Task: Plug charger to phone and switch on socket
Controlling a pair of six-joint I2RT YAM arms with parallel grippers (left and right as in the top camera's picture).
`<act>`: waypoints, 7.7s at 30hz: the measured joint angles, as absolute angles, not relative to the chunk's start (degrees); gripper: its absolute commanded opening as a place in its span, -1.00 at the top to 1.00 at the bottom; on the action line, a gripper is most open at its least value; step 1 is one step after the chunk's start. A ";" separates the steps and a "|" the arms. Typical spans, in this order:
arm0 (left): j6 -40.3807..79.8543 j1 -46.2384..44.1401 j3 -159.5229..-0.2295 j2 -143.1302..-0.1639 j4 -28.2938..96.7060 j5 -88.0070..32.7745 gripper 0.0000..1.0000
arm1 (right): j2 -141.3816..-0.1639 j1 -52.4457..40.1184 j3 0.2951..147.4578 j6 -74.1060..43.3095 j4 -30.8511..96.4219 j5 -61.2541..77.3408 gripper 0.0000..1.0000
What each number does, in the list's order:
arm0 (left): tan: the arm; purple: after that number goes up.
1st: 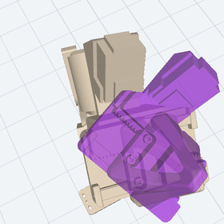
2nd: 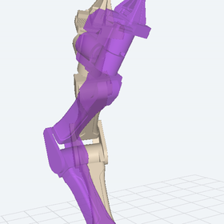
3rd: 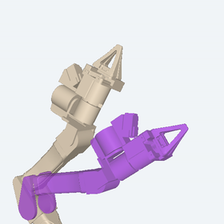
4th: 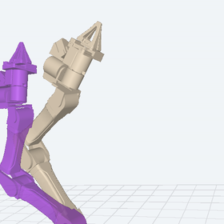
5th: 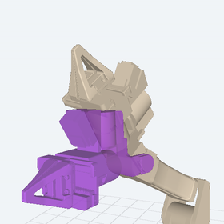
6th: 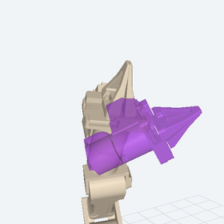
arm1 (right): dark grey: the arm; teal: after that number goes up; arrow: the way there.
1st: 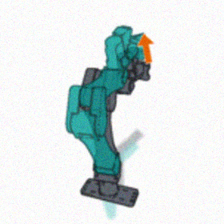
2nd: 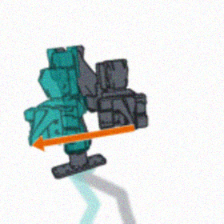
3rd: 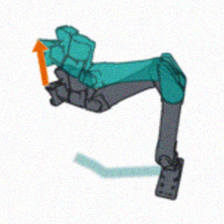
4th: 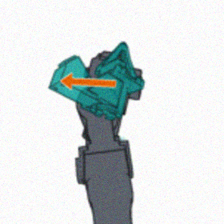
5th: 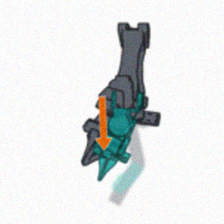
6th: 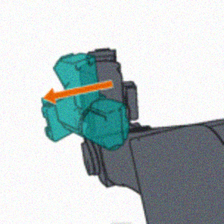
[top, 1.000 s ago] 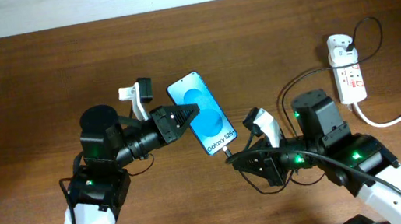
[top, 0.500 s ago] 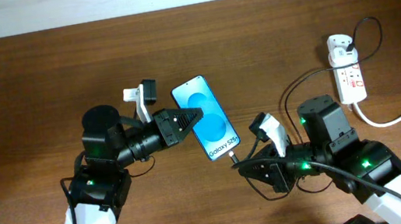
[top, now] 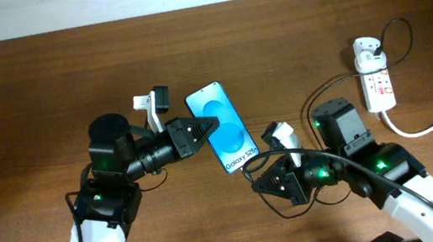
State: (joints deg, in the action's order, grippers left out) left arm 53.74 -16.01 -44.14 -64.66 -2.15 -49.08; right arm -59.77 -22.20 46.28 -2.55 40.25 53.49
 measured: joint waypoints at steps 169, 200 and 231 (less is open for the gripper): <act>46.41 -22.83 -45.45 -64.31 -8.58 -37.01 1.00 | -60.31 -20.38 48.75 -9.63 30.85 46.74 0.41; 43.46 -25.39 -46.74 -64.49 -0.12 -30.57 1.00 | -62.50 -29.15 49.17 -10.39 31.35 34.28 0.91; 39.64 -19.49 -44.88 -99.13 -0.91 -31.16 0.98 | -41.34 -28.97 54.02 -10.35 57.43 32.36 -0.85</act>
